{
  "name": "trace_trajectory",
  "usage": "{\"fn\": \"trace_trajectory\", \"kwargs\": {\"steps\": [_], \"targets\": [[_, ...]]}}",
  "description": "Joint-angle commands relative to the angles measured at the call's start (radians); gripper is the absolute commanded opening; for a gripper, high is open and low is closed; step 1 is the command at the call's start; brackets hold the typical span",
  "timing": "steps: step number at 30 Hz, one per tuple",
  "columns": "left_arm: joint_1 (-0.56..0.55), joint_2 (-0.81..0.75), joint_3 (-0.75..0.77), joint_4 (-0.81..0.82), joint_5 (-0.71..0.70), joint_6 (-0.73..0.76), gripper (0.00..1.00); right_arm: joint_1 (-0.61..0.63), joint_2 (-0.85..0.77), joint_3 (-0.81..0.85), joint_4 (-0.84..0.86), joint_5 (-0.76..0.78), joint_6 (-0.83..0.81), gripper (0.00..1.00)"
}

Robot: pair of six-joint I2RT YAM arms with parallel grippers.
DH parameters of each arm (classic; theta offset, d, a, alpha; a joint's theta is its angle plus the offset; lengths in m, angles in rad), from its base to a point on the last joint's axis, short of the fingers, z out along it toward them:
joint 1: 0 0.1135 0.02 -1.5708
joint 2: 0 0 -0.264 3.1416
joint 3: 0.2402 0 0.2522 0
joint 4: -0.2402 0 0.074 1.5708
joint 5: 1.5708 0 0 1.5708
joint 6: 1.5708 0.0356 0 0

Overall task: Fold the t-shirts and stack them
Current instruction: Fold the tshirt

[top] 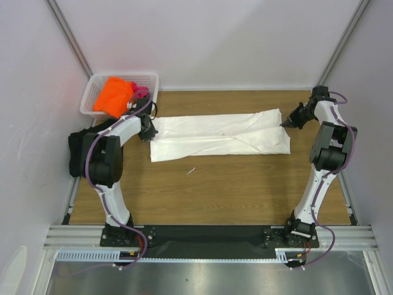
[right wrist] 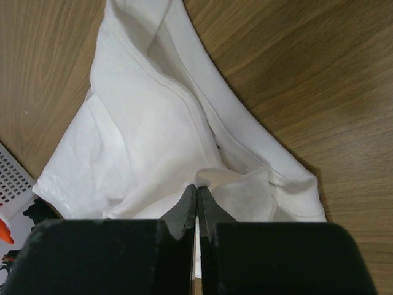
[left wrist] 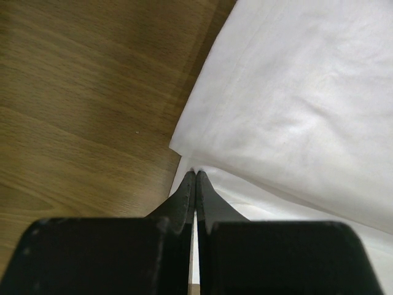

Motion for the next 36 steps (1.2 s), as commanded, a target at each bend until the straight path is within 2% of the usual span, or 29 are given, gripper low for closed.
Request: {"fn": "trace_trajectory", "kwargs": {"steps": [1, 13, 20, 36], "targets": [[0.011, -0.024, 0.034, 0.014, -0.068, 0.034, 0.00, 0.000, -0.021, 0.070, 0.023, -0.016, -0.014, 0.00], [0.017, -0.054, 0.051, 0.046, -0.093, 0.062, 0.00, 0.010, 0.000, 0.105, 0.051, -0.019, -0.009, 0.00], [0.017, -0.016, 0.129, 0.049, -0.068, 0.071, 0.00, 0.013, 0.022, 0.143, 0.037, -0.021, -0.008, 0.00], [0.019, 0.080, 0.171, 0.128, -0.061, 0.105, 0.00, 0.013, 0.091, 0.157, 0.089, -0.022, -0.012, 0.00]]}}
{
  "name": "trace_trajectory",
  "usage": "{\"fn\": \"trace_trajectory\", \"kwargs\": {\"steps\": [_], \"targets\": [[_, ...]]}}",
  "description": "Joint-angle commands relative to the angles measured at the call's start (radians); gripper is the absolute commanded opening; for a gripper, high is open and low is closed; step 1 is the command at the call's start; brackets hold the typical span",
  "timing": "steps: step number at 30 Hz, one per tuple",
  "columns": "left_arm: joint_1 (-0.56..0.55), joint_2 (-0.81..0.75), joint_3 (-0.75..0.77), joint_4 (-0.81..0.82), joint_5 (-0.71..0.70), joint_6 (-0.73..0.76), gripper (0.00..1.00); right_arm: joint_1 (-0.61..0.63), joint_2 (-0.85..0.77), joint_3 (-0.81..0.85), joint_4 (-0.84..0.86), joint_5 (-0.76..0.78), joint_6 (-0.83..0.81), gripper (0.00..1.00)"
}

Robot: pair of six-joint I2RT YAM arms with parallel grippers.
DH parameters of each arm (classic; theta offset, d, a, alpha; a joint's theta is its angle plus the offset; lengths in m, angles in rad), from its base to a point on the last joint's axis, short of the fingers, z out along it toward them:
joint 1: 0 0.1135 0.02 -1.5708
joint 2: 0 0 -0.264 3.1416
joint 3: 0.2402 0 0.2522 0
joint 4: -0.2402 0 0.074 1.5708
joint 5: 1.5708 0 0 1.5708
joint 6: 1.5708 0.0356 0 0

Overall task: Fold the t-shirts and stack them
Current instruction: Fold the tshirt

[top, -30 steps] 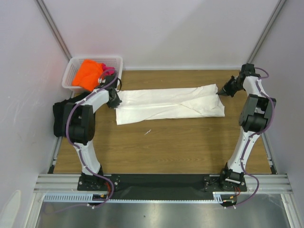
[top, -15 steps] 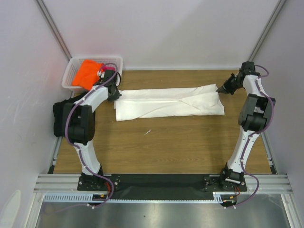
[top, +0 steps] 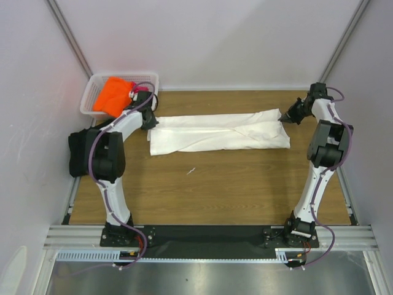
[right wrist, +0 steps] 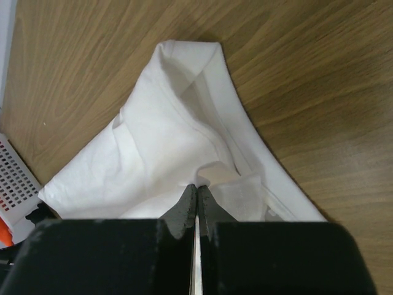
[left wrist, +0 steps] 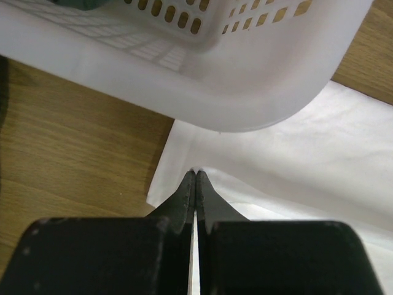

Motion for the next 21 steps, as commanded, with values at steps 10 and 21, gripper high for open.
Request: {"fn": "trace_trajectory", "kwargs": {"steps": [10, 21], "targets": [[0.017, 0.026, 0.080, 0.049, -0.005, 0.040, 0.45, 0.001, 0.073, 0.179, -0.008, -0.022, -0.042, 0.44], [-0.123, -0.181, 0.083, -0.019, -0.004, 0.124, 0.75, 0.033, -0.136, 0.174, -0.124, 0.049, -0.063, 0.88]]}}
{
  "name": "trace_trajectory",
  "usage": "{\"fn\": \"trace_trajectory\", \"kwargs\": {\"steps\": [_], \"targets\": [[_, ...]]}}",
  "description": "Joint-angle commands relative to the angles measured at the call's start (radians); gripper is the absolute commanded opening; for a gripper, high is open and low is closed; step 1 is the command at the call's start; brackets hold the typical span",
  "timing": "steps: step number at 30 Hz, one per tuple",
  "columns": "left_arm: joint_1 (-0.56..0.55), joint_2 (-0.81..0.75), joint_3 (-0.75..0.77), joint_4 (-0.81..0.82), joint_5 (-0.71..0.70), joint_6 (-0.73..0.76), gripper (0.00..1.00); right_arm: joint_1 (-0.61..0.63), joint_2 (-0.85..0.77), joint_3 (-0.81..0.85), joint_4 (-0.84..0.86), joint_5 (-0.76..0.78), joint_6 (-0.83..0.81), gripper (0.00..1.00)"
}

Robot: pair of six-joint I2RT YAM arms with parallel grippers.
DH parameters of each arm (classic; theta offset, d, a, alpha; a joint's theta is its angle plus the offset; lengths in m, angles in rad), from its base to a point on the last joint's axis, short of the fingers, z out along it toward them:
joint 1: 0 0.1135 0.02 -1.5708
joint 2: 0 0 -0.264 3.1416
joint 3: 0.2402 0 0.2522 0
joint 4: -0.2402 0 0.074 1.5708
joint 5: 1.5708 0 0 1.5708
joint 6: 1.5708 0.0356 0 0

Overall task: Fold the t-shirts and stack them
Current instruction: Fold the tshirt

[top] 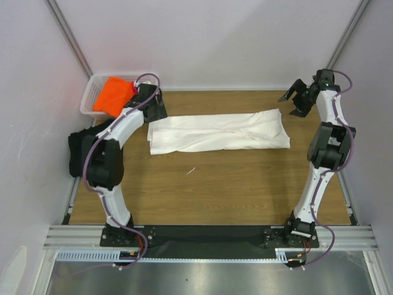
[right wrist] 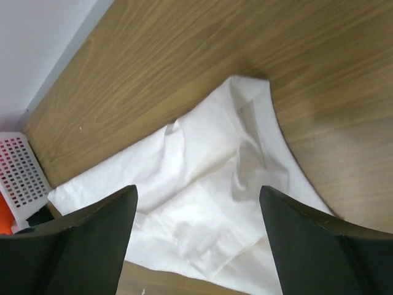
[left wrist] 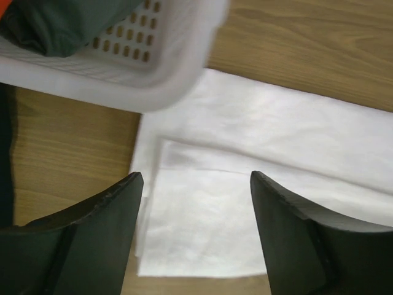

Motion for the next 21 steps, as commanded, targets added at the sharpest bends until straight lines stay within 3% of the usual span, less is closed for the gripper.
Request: {"fn": "trace_trajectory", "kwargs": {"steps": [1, 9, 16, 21], "targets": [[-0.095, -0.147, 0.040, -0.023, -0.021, 0.044, 0.78, 0.034, -0.185, -0.133, -0.044, 0.046, -0.006, 0.88], [-0.226, -0.191, -0.043, 0.053, 0.102, 0.052, 0.85, 0.124, -0.485, -0.633, 0.200, 0.104, 0.213, 0.88], [-0.243, -0.152, -0.102, 0.023, 0.147, 0.046, 0.84, 0.175, -0.463, -0.720, 0.304, 0.127, 0.273, 0.84], [-0.244, -0.156, -0.170, 0.059, 0.188, 0.059, 0.81, 0.196, -0.401, -0.717, 0.346, 0.126, 0.276, 0.74]]}}
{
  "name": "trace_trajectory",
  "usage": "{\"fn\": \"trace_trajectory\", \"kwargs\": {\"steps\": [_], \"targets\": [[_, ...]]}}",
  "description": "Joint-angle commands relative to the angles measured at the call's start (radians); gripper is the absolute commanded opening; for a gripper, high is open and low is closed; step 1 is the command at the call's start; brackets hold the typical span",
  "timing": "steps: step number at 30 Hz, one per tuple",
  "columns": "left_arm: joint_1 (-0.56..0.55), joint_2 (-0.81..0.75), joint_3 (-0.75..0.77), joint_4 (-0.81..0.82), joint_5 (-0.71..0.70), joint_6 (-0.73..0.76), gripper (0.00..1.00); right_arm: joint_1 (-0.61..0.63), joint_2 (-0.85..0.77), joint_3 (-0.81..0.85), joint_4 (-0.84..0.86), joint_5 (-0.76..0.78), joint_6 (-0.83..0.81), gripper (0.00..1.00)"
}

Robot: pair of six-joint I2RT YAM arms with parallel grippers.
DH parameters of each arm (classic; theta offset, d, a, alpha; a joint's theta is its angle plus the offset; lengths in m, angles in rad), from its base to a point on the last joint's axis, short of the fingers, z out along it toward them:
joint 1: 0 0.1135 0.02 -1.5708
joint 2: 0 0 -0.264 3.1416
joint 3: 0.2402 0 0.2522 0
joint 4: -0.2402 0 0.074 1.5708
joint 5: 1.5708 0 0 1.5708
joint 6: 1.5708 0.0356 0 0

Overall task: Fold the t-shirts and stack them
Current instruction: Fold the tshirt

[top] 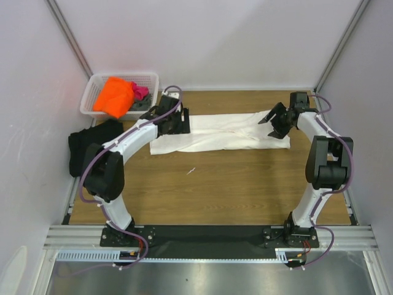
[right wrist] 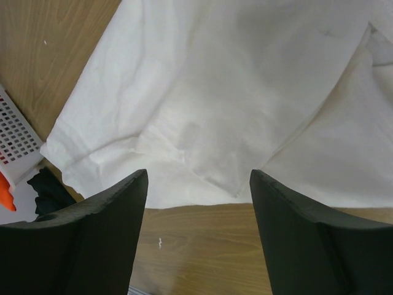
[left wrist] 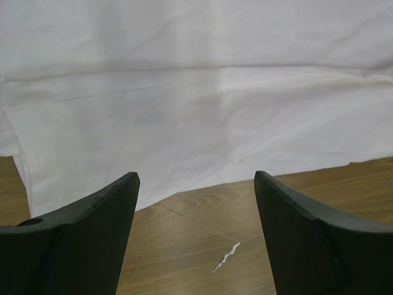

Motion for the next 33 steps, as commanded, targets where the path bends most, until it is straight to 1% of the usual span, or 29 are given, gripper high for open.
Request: {"fn": "trace_trajectory", "kwargs": {"steps": [1, 6, 9, 13, 18, 21, 22, 24, 25, 33], "targets": [[-0.003, -0.001, -0.041, 0.043, 0.059, 0.033, 0.81, 0.016, 0.031, 0.009, 0.083, 0.016, 0.025, 0.72], [-0.028, 0.039, -0.026, 0.069, 0.113, 0.046, 0.80, 0.029, 0.045, 0.021, 0.049, 0.045, 0.025, 0.70], [-0.043, 0.071, 0.015, 0.067, 0.135, 0.056, 0.80, 0.032, 0.031, 0.008, 0.014, 0.071, 0.018, 0.70], [-0.062, 0.117, 0.066, 0.040, 0.142, 0.072, 0.80, 0.032, 0.031, -0.023, 0.012, 0.080, 0.023, 0.70], [-0.078, 0.131, 0.078, 0.005, 0.118, 0.091, 0.79, 0.039, 0.041, -0.037, 0.011, 0.080, 0.023, 0.70], [-0.083, 0.101, 0.039, -0.032, 0.093, 0.092, 0.79, 0.039, 0.046, -0.046, 0.015, 0.080, 0.017, 0.69], [-0.086, 0.090, 0.020, -0.035, 0.048, 0.094, 0.79, 0.039, 0.046, -0.048, 0.020, 0.080, 0.012, 0.69], [-0.085, 0.073, -0.030, -0.032, 0.018, 0.100, 0.79, 0.039, 0.057, -0.046, 0.020, 0.079, 0.009, 0.69], [-0.086, 0.071, -0.040, -0.037, -0.023, 0.100, 0.78, 0.039, 0.060, -0.046, 0.020, 0.077, 0.006, 0.68], [-0.077, 0.094, -0.046, -0.089, -0.204, 0.068, 0.72, 0.033, 0.057, -0.046, 0.004, 0.085, -0.023, 0.68]]}}
